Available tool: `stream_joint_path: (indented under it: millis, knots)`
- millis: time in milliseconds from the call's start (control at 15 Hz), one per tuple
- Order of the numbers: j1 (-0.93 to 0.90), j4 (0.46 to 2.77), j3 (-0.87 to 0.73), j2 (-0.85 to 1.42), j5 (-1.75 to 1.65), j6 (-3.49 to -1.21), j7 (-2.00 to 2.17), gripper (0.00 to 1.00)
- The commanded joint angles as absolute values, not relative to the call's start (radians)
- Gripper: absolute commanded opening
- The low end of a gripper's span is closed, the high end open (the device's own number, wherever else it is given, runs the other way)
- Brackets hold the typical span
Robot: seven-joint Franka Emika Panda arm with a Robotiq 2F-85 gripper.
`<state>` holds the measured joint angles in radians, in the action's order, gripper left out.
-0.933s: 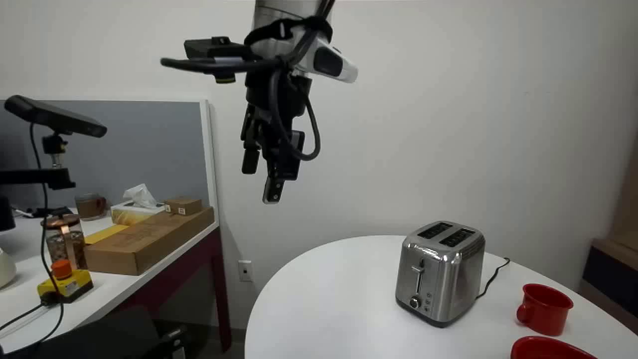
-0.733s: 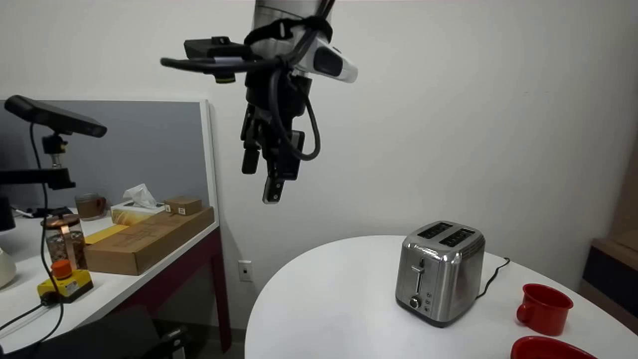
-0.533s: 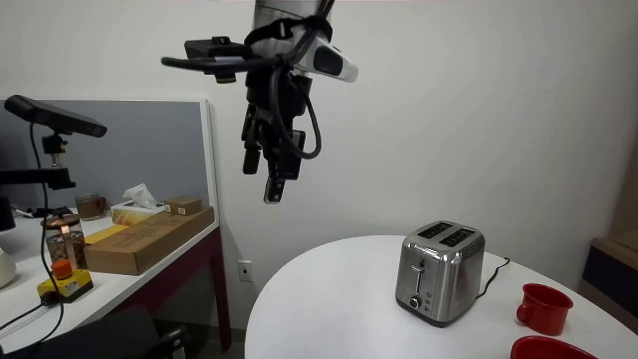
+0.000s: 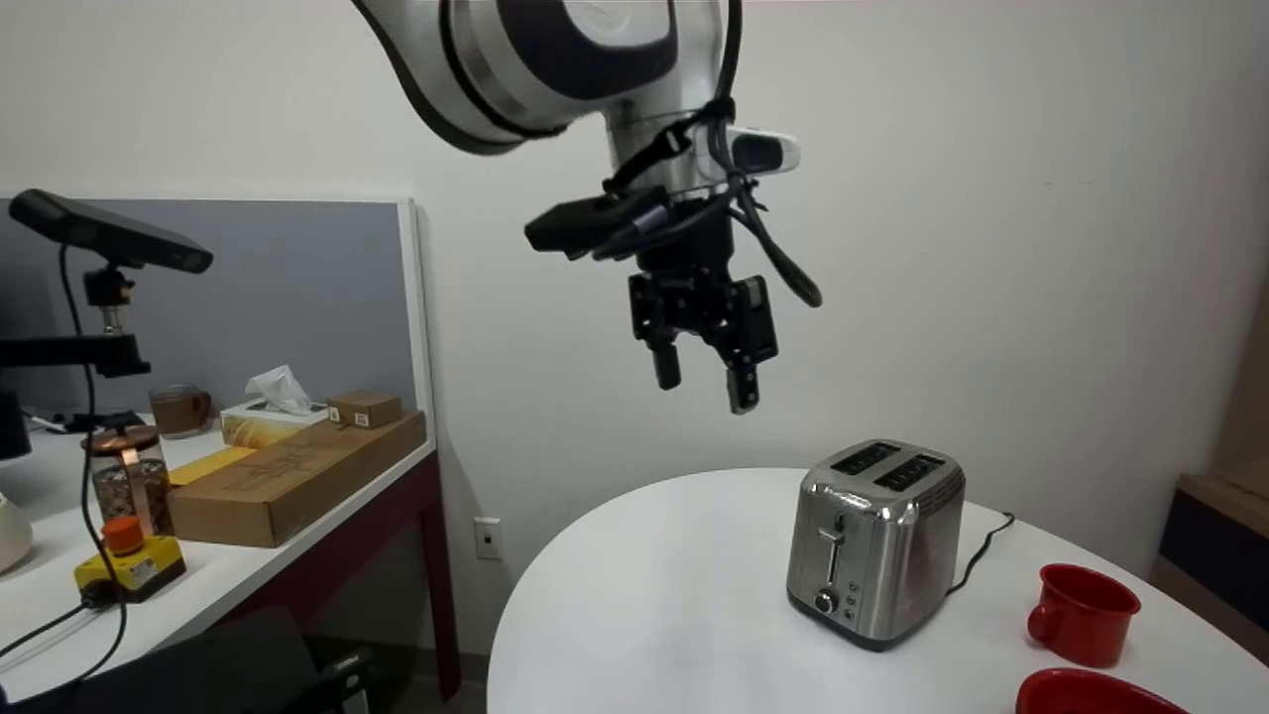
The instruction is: Push down on the slider on the toaster.
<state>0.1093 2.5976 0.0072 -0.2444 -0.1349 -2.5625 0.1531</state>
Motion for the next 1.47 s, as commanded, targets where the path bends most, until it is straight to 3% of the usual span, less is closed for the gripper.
stream_joint_path:
  millis: [0,267,333,400,1067,1400]
  knots:
    - [0.176,2.397,0.061,0.013,-0.383,-2.654,0.371,1.00]
    - [0.134,2.161,0.029,0.250,-0.527,-2.629,0.565,1.00]
    - [0.068,2.109,-0.033,0.299,-0.509,-2.630,0.570,0.92]
    - [0.048,2.061,-0.047,0.348,-0.480,-2.634,0.573,0.74]
    - [-0.023,1.804,-0.067,0.588,-0.185,-2.596,0.324,0.01]
    - [-0.022,1.766,-0.084,0.617,-0.169,-2.516,0.254,0.04]
